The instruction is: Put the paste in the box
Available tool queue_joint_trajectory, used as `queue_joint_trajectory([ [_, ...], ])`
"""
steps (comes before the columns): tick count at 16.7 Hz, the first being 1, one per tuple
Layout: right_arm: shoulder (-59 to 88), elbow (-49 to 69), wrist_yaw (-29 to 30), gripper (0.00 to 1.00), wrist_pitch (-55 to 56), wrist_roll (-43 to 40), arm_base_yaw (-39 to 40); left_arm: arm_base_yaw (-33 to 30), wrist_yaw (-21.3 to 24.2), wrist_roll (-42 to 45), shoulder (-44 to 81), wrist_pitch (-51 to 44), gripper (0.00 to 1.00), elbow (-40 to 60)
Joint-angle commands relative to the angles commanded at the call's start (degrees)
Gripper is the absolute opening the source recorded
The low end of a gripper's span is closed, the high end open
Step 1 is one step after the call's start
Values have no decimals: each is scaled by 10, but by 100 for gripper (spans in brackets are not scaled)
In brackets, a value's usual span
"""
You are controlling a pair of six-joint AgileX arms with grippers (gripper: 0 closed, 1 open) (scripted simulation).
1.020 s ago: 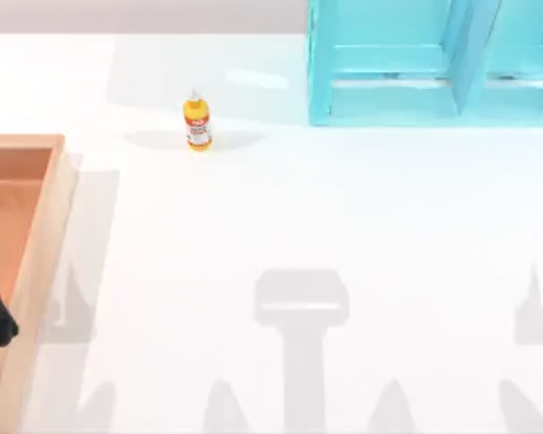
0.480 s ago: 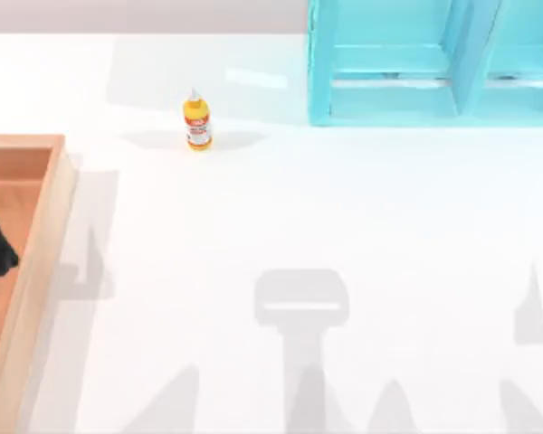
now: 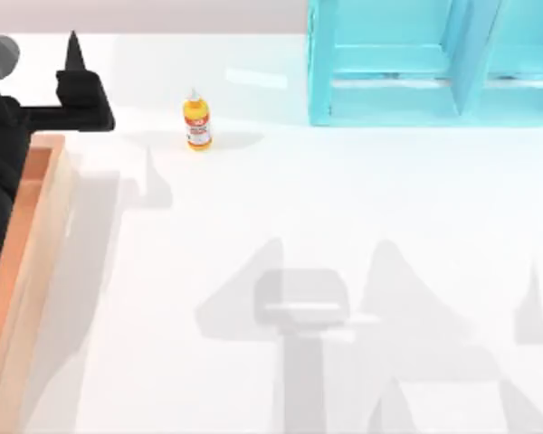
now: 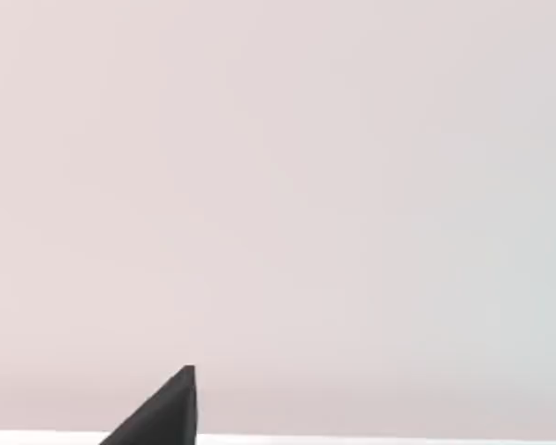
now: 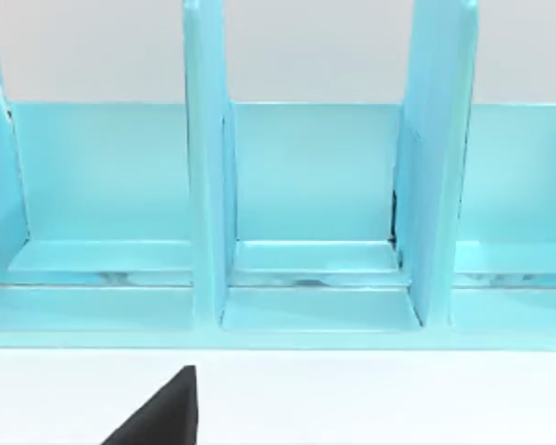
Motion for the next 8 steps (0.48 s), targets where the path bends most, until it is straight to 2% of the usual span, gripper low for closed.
queue_joint_trajectory([
  [8,0,0,0,100,0,0,0,-103,-99,-2,520,316,100,155],
])
